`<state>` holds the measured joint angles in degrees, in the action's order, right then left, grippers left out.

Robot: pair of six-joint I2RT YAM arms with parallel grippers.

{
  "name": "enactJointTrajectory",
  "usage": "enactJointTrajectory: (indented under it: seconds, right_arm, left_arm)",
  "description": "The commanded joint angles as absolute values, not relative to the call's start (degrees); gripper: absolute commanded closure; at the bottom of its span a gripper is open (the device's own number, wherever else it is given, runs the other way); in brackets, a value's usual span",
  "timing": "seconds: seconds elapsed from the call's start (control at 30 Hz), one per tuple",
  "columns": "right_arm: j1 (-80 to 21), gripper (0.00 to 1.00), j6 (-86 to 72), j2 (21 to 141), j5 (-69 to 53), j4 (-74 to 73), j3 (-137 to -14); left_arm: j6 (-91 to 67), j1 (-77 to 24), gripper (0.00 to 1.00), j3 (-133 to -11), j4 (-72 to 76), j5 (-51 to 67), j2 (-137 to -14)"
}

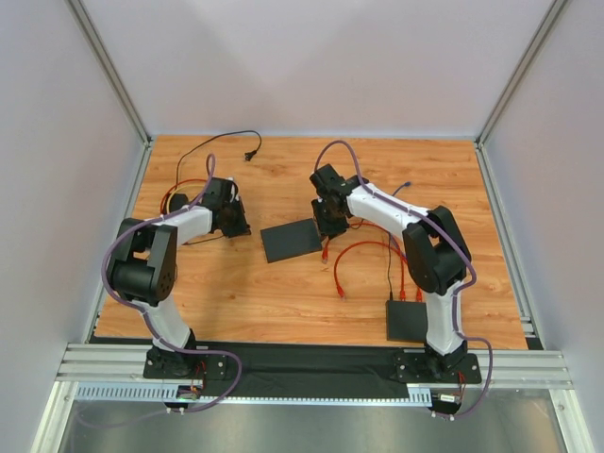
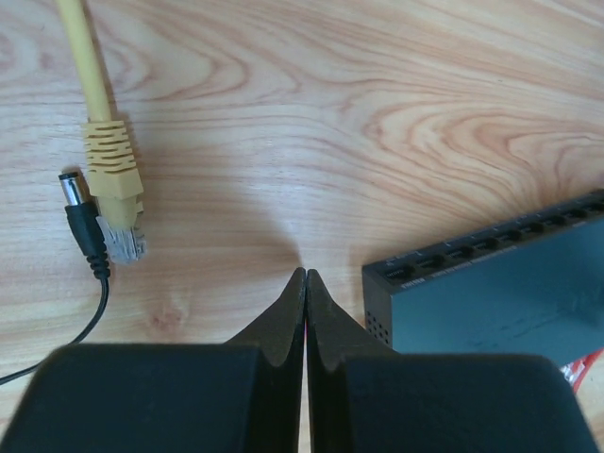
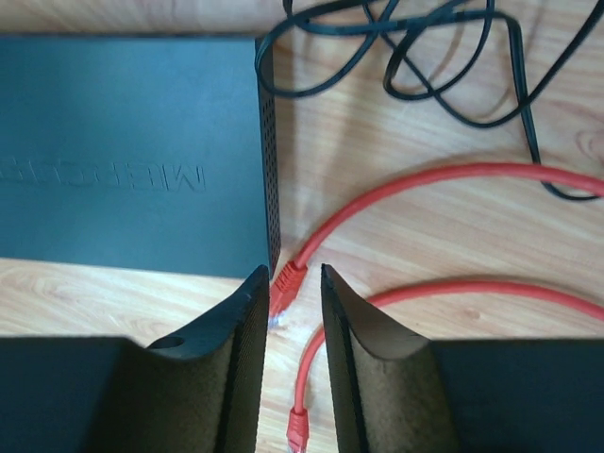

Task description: Pull the plug from the switch port

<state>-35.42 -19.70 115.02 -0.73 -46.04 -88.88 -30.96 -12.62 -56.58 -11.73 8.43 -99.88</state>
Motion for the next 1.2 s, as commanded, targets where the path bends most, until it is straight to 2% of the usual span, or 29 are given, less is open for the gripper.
enactJointTrajectory:
  seconds: [0.0, 0.73, 1.03, 1.1, 1.17]
  right_arm:
    - [-34.5, 0.70, -19.3, 117.2, -0.8, -44.4, -91.8]
    - [-35.3, 0.70, -21.6, 116.9, -8.5, -36.9, -86.0]
    - [-42.6, 0.71, -26.5, 116.3, -13.2, -30.8, -82.7]
    - [-43.9, 0.71, -26.7, 114.4, -12.1, -31.1, -82.2]
    - [-43.7, 0.70, -26.4, 112.8, -10.3, -31.6, -81.4]
  left_arm:
    - [-33.0, -12.5, 1.00, -58.5, -11.5, 7.4, -101.4]
    - [-39.9, -12.9, 1.00, -54.8, 1.5, 19.6, -105.3]
    - [-38.1, -13.4, 1.00, -64.4, 2.8, 23.1, -112.1]
    - [-35.6, -13.6, 1.00, -67.4, -2.0, 21.3, -111.7]
    - [-31.8, -13.5, 1.00, -70.7, -6.2, 14.5, -109.6]
